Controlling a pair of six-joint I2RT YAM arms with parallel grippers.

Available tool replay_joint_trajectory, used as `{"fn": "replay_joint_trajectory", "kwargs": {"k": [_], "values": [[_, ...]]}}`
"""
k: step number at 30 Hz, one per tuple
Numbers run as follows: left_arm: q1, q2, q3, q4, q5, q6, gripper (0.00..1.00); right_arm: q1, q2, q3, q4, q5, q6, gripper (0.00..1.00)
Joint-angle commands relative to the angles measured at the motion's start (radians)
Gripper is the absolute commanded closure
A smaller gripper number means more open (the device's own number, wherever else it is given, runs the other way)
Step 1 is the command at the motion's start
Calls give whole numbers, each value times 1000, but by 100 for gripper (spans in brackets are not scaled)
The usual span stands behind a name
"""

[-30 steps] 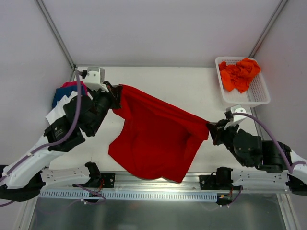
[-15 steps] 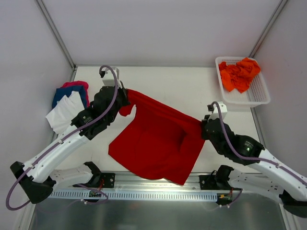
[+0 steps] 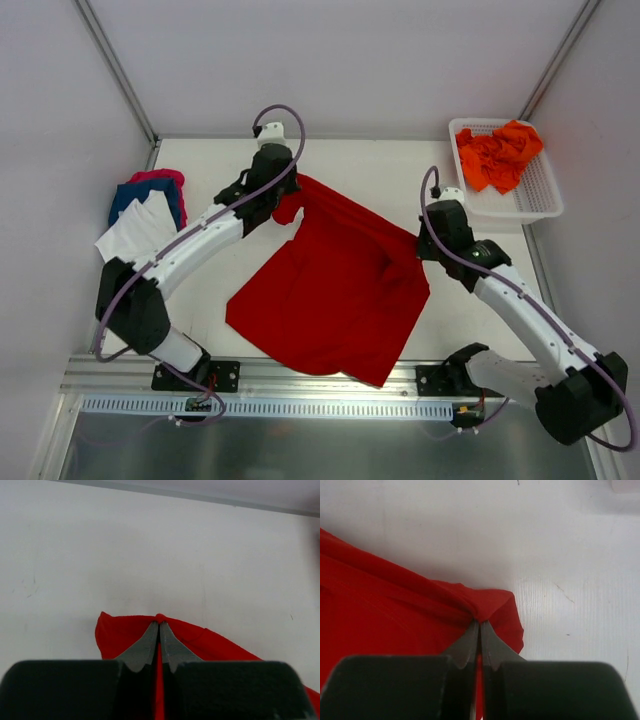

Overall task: Fold and stack the t-shirts
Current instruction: Flatten the tshirt out

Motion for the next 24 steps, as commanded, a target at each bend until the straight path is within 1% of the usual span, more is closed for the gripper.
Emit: {"fn": "replay_joint_trajectory", "kwargs": {"k": [1, 2, 5, 7, 8, 9, 10, 11, 12, 13, 14, 15, 16, 17, 18, 21, 23, 24], "values": [[25, 102, 152, 87, 1, 18, 100, -80, 85, 56, 64, -71, -52, 100], [30, 160, 177, 87, -5, 20, 100, -96, 110, 82, 70, -65, -55, 100], [40, 250, 263, 97, -16, 20, 100, -150, 178, 140, 73, -66, -68, 100], [43, 290, 301, 107, -14, 29, 100, -183, 210, 171, 73, -62, -85, 100], [43, 324, 333, 137, -5, 40, 100, -190, 219, 200, 71, -45, -91, 100], [45, 342, 352, 151, 8, 64, 98, -197, 228, 214, 71, -31, -98, 100], [45, 385, 402, 162, 22, 77, 88, -211, 248, 229, 67, -14, -111, 100], [43, 410, 434, 162, 41, 87, 43, -220, 262, 244, 62, -11, -114, 100], [43, 439, 467, 160, 83, 112, 17, -228, 279, 278, 56, -14, -115, 92], [45, 468, 538, 153, 97, 118, 1, -240, 323, 300, 45, -20, -114, 77], [45, 531, 579, 128, 108, 126, 1, -243, 351, 321, 10, -17, -114, 56], [43, 565, 618, 111, 119, 141, 1, -245, 375, 358, -4, -10, -114, 20], [45, 594, 690, 91, 118, 146, 1, -246, 398, 370, -14, -5, -114, 17], [45, 641, 715, 65, 111, 150, 1, -245, 430, 373, -21, 4, -114, 16], [43, 654, 726, 64, 99, 153, 1, -245, 437, 373, -15, 4, -112, 15], [45, 640, 705, 67, 79, 132, 1, -246, 432, 349, 22, -5, -112, 14], [43, 578, 648, 67, 116, 106, 1, -246, 419, 341, 32, -46, -114, 15], [43, 544, 615, 65, 136, 68, 1, -245, 399, 340, 32, -69, -143, 15]]}}
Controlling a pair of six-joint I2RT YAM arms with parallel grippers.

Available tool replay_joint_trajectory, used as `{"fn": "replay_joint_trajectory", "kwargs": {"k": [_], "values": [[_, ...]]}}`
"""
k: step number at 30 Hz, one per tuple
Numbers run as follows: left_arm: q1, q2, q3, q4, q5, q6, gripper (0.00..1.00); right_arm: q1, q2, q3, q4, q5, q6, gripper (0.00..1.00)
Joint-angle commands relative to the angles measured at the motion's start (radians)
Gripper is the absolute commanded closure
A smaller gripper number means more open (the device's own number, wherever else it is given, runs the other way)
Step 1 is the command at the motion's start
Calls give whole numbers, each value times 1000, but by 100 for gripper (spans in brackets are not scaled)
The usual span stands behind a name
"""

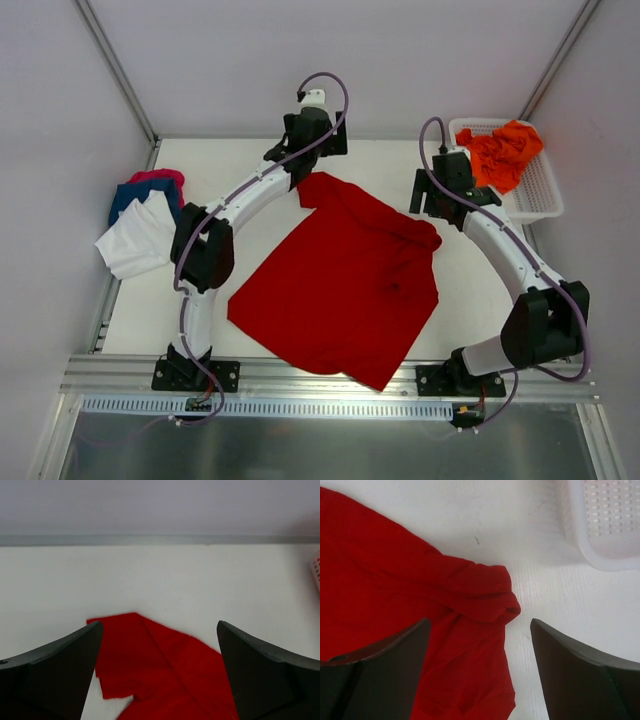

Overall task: Fold and stack the t-shirts
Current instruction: Flatten the tshirt out

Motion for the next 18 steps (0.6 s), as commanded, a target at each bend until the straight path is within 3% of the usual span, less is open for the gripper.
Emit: {"fn": "replay_joint_trajectory", "kwargs": {"k": [1, 4, 7, 10, 11, 12, 13, 14, 15, 18], "values": [[3, -135, -130, -2, 74, -64, 1, -1, -65, -1, 4, -86, -40, 15], [-55, -368, -369, -2, 50, -125, 1, 10, -139, -42, -1, -112, -38, 15], [-184, -503, -558, -5, -44, -139, 1, 13, -202, -111, -25, -114, -31, 16], [-301, -591, -669, -42, -95, -214, 13, 19, -222, -148, -65, -130, -20, 24], [-316, -611, -696, -48, -81, -246, 25, 20, -226, -163, -64, -141, -20, 28], [-342, -629, -721, -54, -61, -315, 68, 28, -233, -195, -61, -150, 6, 56], [-354, -661, -768, -65, -64, -351, 89, 34, -240, -212, -50, -158, 14, 78], [-365, -675, -790, -80, -64, -391, 100, 37, -251, -229, -41, -158, 32, 91], [-380, -688, -807, -86, -67, -402, 100, 42, -251, -244, -29, -163, 37, 99], [-451, -717, -854, -174, -144, -490, 100, 50, -207, -274, -9, -186, 43, 100]]}}
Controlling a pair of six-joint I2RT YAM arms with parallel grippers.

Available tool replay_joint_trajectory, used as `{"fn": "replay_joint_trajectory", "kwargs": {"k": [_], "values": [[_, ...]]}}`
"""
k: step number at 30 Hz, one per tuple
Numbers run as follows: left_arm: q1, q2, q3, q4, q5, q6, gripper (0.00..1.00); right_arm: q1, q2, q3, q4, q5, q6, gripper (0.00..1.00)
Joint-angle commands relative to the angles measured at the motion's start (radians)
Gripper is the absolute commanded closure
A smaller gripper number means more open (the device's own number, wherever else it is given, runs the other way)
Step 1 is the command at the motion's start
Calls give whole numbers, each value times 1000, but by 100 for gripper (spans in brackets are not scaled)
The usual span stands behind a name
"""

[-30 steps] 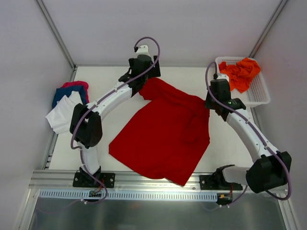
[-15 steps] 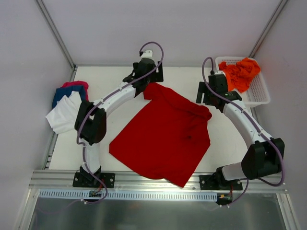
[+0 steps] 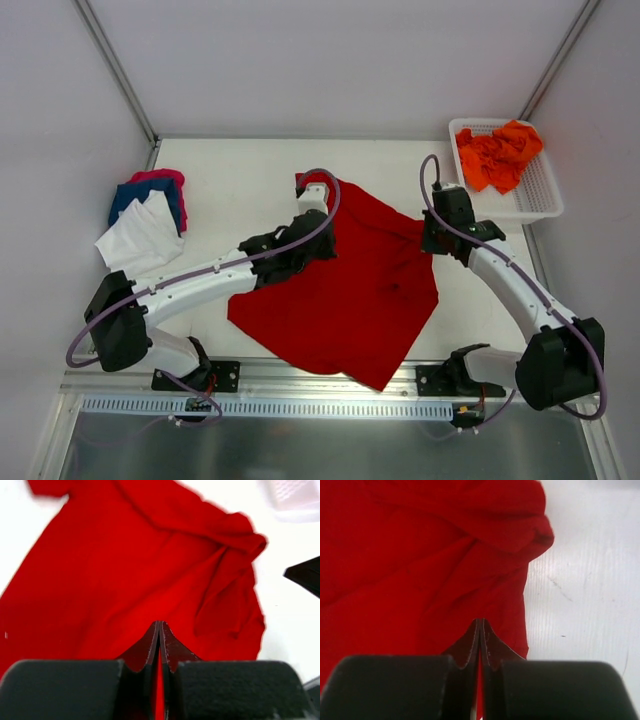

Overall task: Fold and stack the t-shirts
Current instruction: Flatten the tshirt out

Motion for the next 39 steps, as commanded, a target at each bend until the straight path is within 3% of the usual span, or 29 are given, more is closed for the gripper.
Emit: {"fn": "replay_joint_trajectory", "kwargs": {"k": [1, 9, 20, 39], "values": [[-75, -39, -62, -115, -115, -181, 100, 12, 38, -9, 23, -54, 25, 100], [-198, -2, -150, -264, -140, -450, 100, 58, 323, 80, 54, -130, 41, 100], [-287, 77, -249, -333, -66, -701, 100, 81, 520, 264, 20, -140, 25, 100], [-400, 225, -174, -356, -14, -769, 100, 97, 826, 554, -98, -220, 24, 100]]}}
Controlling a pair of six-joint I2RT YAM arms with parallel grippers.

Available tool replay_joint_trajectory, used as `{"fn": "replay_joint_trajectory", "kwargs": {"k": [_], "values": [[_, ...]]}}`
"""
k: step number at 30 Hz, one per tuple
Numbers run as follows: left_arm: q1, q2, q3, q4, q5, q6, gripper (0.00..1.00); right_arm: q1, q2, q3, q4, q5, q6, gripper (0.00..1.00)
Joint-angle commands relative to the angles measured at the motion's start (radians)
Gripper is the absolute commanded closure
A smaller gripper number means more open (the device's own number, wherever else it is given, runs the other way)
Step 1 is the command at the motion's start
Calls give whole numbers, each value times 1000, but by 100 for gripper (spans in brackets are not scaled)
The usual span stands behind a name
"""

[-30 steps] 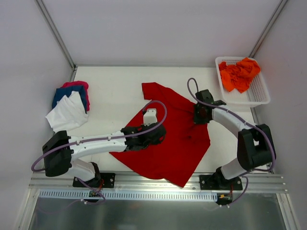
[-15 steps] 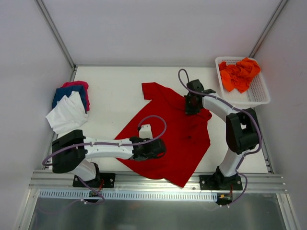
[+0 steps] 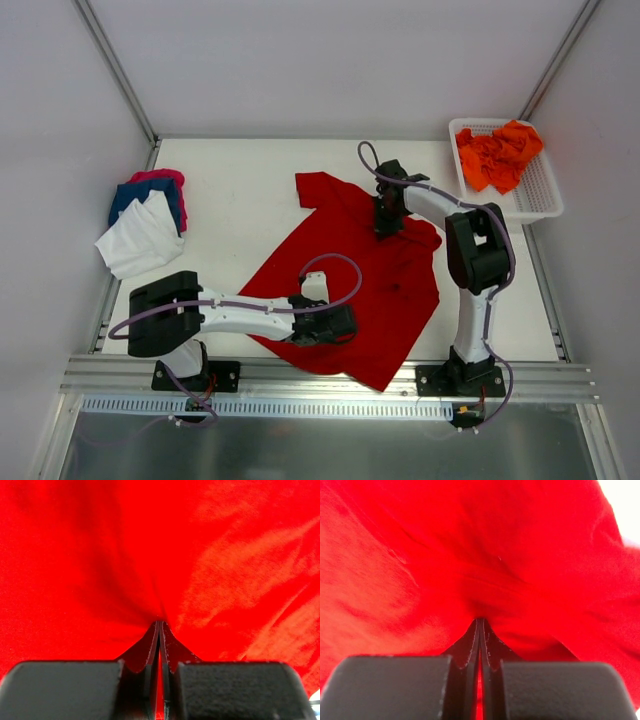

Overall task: Fold and stack the t-shirts
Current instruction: Flatten the tshirt out

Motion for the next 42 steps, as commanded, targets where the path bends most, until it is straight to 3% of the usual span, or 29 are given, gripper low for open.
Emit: {"fn": "replay_joint_trajectory", "kwargs": {"k": [1, 9, 16, 32, 42], "values": [[-30, 34, 44, -21, 16, -34, 100, 10, 35, 68, -48, -31, -1, 100], [-30, 33, 18, -44, 6, -66, 100, 8, 69, 118, -91, 26, -19, 100], [-6, -1, -6, -104, -21, -99, 100, 2, 32, 59, -111, 120, -30, 100], [373, -182, -181, -112, -21, -5, 100, -45, -140, -194, -67, 126, -34, 100], [557, -85, -97, -37, 21, 186, 100, -27, -359, -372, -58, 71, -7, 100]]}}
